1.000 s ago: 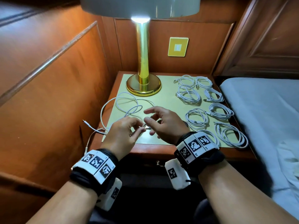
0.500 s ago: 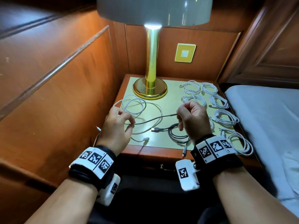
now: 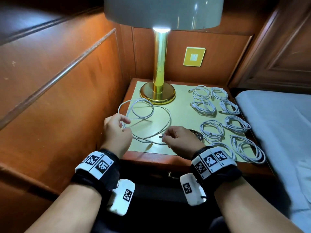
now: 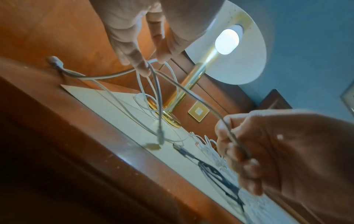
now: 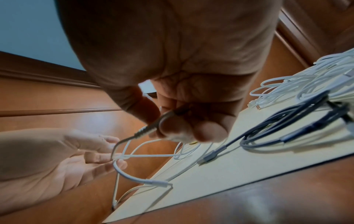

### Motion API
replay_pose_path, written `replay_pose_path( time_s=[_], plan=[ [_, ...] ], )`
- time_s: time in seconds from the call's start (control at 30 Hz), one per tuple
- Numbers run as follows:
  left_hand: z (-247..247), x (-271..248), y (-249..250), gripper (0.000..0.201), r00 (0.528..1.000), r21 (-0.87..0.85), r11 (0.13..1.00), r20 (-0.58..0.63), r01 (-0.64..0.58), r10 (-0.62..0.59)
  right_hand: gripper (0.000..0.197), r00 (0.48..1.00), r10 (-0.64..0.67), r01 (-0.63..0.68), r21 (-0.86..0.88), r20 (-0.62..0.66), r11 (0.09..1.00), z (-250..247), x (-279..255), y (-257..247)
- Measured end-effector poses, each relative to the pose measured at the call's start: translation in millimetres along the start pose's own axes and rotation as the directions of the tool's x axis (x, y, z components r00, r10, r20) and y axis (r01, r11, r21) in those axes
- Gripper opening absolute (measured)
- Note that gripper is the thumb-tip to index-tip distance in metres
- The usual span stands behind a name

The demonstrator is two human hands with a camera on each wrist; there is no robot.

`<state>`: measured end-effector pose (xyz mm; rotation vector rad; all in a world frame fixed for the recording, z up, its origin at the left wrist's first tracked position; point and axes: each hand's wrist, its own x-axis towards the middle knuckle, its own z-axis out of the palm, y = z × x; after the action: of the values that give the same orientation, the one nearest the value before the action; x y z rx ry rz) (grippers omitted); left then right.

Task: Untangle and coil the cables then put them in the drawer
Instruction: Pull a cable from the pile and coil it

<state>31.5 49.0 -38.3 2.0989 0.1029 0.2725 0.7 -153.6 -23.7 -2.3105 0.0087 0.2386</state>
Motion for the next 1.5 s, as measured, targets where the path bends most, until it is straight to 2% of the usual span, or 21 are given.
replay_pose_path(
  time_s=[0.1, 0.17, 0.3, 0.37, 0.43, 0.5, 0.6, 0.7, 0.77, 0.9, 1.0, 1.17, 1.23, 1.33, 1.5],
  plan=[
    [0, 8, -10, 0.020, 0.992, -0.159, 0.980, -0.025, 0.119, -0.125, 0.014, 0.998, -0.009, 0.011, -0.034, 0.065, 0.999, 5, 0, -2],
    [-1, 11, -15, 0.023, 0.983, -0.160, 0.970, 0.011, 0.181, -0.181, 0.010, 0.993, -0.010, 0.017, -0.059, 0.118, 0.998, 8, -1, -4],
    [0, 12, -21, 0.023, 0.981, -0.103, 0.976, 0.063, 0.190, -0.184, 0.010, 0.986, 0.035, -0.022, -0.077, 0.161, 0.997, 13, 0, -6],
    [-2, 11, -21, 0.015, 0.982, -0.063, 0.982, 0.069, 0.178, -0.173, 0.013, 0.986, 0.127, -0.139, 0.115, 0.106, 0.984, 16, 5, -7],
    [-3, 9, -19, 0.012, 0.982, -0.048, 0.983, 0.077, 0.177, -0.173, 0.032, 0.970, 0.240, -0.236, 0.376, 0.039, 0.896, 20, 17, -7],
    [-5, 9, -17, 0.012, 0.981, -0.057, 0.982, 0.088, 0.181, -0.176, 0.055, 0.949, 0.316, -0.264, 0.546, -0.002, 0.795, 22, 32, -7],
    [-9, 10, -17, 0.011, 0.982, -0.044, 0.984, 0.091, 0.171, -0.167, 0.082, 0.934, 0.356, -0.278, 0.693, 0.033, 0.665, 26, 47, -8],
    [-12, 11, -17, 0.011, 0.976, -0.062, 0.978, 0.109, 0.197, -0.189, 0.090, 0.927, 0.365, -0.296, 0.766, 0.086, 0.571, 31, 57, -10],
    [-12, 12, -17, 0.013, 0.969, -0.079, 0.972, 0.123, 0.223, -0.213, 0.086, 0.927, 0.363, -0.292, 0.787, 0.093, 0.543, 32, 61, -13],
    [-13, 14, -16, 0.014, 0.958, -0.099, 0.959, 0.138, 0.265, -0.250, 0.057, 0.943, 0.319, -0.250, 0.832, 0.094, 0.496, 35, 62, -19],
    [-12, 14, -17, 0.014, 0.958, -0.096, 0.959, 0.138, 0.267, -0.253, 0.056, 0.971, 0.238, -0.125, 0.813, -0.018, 0.569, 39, 60, -22],
    [-13, 12, -19, 0.014, 0.962, -0.083, 0.964, 0.130, 0.254, -0.242, 0.035, 0.985, 0.126, 0.018, 0.793, -0.120, 0.609, 38, 50, -27],
    [-14, 13, -20, 0.014, 0.961, -0.085, 0.962, 0.124, 0.258, -0.247, 0.026, 0.975, 0.090, 0.103, 0.766, -0.205, 0.634, 34, 46, -28],
    [-15, 13, -20, 0.016, 0.960, -0.085, 0.960, 0.110, 0.268, -0.258, 0.010, 0.931, 0.058, 0.231, 0.707, -0.359, 0.669, 23, 40, -29],
    [-17, 15, -18, 0.023, 0.948, -0.084, 0.946, 0.085, 0.314, -0.307, 0.015, 0.873, 0.083, 0.307, 0.675, -0.480, 0.670, 2, 31, -24]
  ],
)
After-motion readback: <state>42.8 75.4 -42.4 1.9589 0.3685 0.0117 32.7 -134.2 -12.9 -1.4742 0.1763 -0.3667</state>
